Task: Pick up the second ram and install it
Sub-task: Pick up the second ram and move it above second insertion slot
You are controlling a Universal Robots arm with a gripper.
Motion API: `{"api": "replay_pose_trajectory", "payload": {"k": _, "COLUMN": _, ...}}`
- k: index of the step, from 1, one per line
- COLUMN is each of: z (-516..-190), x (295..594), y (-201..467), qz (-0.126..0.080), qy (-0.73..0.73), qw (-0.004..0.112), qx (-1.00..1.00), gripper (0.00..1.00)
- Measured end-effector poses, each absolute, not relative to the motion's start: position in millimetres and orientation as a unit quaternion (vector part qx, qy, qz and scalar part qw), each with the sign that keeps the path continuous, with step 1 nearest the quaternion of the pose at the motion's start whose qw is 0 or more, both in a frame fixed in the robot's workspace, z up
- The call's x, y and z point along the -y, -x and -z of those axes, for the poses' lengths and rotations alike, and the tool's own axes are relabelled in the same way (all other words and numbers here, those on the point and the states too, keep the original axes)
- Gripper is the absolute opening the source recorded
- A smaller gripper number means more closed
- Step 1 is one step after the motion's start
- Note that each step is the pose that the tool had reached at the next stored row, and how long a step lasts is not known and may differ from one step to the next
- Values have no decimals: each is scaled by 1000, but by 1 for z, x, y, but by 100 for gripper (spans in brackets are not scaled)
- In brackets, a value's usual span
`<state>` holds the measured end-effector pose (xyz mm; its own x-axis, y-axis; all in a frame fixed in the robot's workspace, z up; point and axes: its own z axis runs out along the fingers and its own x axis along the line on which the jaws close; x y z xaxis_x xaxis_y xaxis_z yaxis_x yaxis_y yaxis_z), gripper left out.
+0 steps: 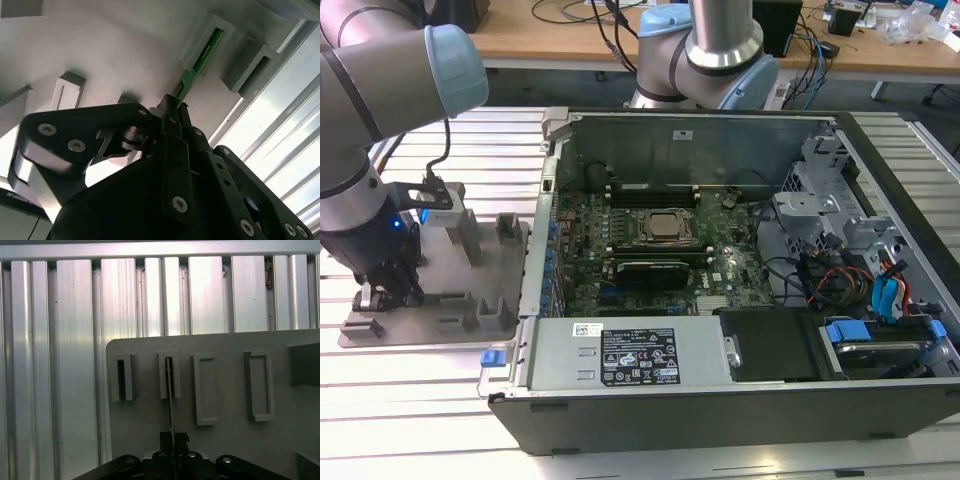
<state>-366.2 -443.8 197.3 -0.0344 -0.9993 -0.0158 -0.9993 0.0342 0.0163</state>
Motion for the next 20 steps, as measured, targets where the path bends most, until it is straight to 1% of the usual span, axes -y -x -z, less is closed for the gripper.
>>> {"api": "replay_pose_trajectory", "payload": {"k": 7, "z": -197, "x": 444, "y": 366, "qz": -11, "qy": 695, "qw": 0, "qx": -719, "gripper": 14}}
{"api": "replay_pose_trajectory", "payload": {"k": 10, "z": -205, "x": 444, "y": 366, "qz": -11, "qy": 695, "qw": 0, "qx": -719, "gripper": 14}}
{"api": "replay_pose_trajectory", "payload": {"k": 18, "z": -262, "x": 443, "y": 366, "qz": -11, "qy": 695, "qw": 0, "qx": -719, "gripper": 14}}
{"api": "replay_pose_trajectory", "payload": {"k": 20, "z": -283, "x": 443, "y": 366, "qz": -11, "qy": 695, "qw": 0, "qx": -719, "gripper": 14}}
